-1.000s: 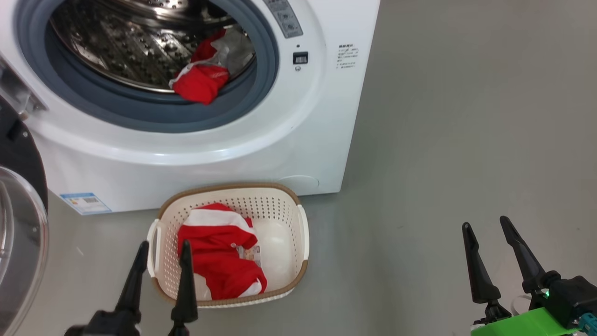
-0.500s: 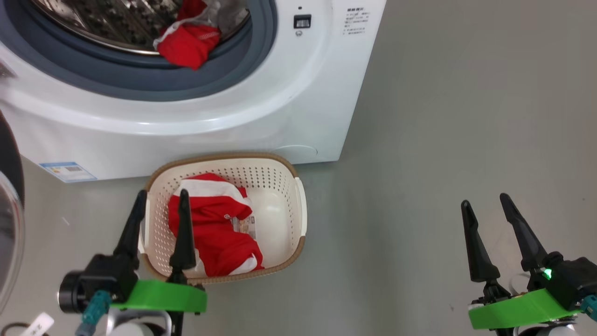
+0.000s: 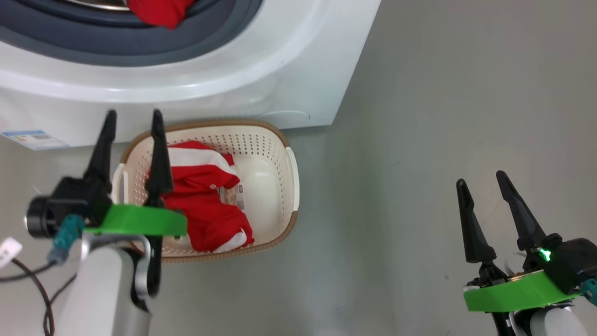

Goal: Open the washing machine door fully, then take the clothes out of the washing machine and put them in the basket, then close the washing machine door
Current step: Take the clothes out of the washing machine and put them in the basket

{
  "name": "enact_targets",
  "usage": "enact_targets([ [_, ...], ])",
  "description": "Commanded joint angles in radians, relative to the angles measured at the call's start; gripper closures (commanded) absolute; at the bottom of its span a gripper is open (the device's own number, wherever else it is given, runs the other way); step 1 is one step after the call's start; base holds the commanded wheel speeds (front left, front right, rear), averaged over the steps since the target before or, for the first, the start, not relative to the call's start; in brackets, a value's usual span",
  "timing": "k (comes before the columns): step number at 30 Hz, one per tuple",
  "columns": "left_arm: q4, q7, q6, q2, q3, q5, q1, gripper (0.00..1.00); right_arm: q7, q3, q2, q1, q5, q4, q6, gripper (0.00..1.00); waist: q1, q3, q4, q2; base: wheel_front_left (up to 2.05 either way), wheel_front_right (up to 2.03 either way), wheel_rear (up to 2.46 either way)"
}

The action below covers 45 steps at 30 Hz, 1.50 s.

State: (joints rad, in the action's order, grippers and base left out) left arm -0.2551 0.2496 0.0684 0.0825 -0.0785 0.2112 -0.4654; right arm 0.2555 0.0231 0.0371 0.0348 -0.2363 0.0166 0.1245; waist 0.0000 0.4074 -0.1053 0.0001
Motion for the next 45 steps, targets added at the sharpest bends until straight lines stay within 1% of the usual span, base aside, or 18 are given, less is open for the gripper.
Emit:
enact_targets([
  [1, 0.010, 0.008, -0.007, 0.029, 0.033, 0.000, -0.038, 0.00, 0.006, -0.021, 0.013, 0.022, 0.000, 0.027, 0.006, 0.00, 0.0000, 0.040, -0.012, -0.0001, 0.00, 0.00, 0.00],
  [9, -0.041, 0.001, -0.009, 0.058, 0.041, 0.003, -0.197, 0.00, 0.006, -0.032, 0.013, 0.055, -0.011, 0.028, 0.006, 0.00, 0.0000, 0.118, -0.034, -0.0001, 0.00, 0.00, 0.00],
  [13, -0.076, 0.003, -0.025, 0.069, 0.050, 0.019, -0.270, 0.00, 0.006, -0.035, 0.013, 0.069, -0.017, 0.019, 0.006, 0.00, 0.0000, 0.144, -0.042, -0.0001, 0.00, 0.00, 0.00],
  [17, -0.114, 0.006, -0.031, 0.076, 0.051, 0.019, -0.321, 0.00, 0.006, -0.038, 0.013, 0.080, -0.021, 0.013, 0.006, 0.00, 0.0000, 0.159, -0.047, -0.0001, 0.00, 0.00, 0.00],
  [22, -0.196, 0.009, -0.042, 0.097, 0.055, 0.019, -0.439, 0.00, 0.006, -0.049, 0.013, 0.100, -0.024, 0.006, 0.006, 0.00, 0.0000, 0.191, -0.059, -0.0001, 0.00, 0.00, 0.00],
  [29, -0.320, 0.007, -0.080, 0.111, 0.073, 0.064, -0.576, 0.00, 0.006, -0.067, 0.013, 0.121, -0.032, -0.004, 0.006, 0.00, 0.0000, 0.222, -0.083, -0.0001, 0.00, 0.00, 0.00],
  [33, -0.387, -0.032, -0.104, 0.120, 0.066, 0.079, -0.648, 0.00, 0.006, -0.077, 0.013, 0.131, -0.038, -0.006, 0.006, 0.00, 0.0000, 0.240, -0.097, -0.0001, 0.00, 0.00, 0.00],
  [39, -0.487, -0.078, -0.127, 0.138, 0.057, 0.094, -0.745, 0.00, 0.006, -0.092, 0.013, 0.145, -0.044, -0.013, 0.006, 0.00, 0.0000, 0.260, -0.118, -0.0001, 0.00, 0.00, 0.00],
  [45, -0.592, -0.153, -0.159, 0.150, 0.082, 0.162, -0.846, 0.00, 0.006, -0.108, 0.013, 0.154, -0.051, -0.023, 0.006, 0.00, 0.0000, 0.273, -0.142, -0.0001, 0.00, 0.00, 0.00],
])
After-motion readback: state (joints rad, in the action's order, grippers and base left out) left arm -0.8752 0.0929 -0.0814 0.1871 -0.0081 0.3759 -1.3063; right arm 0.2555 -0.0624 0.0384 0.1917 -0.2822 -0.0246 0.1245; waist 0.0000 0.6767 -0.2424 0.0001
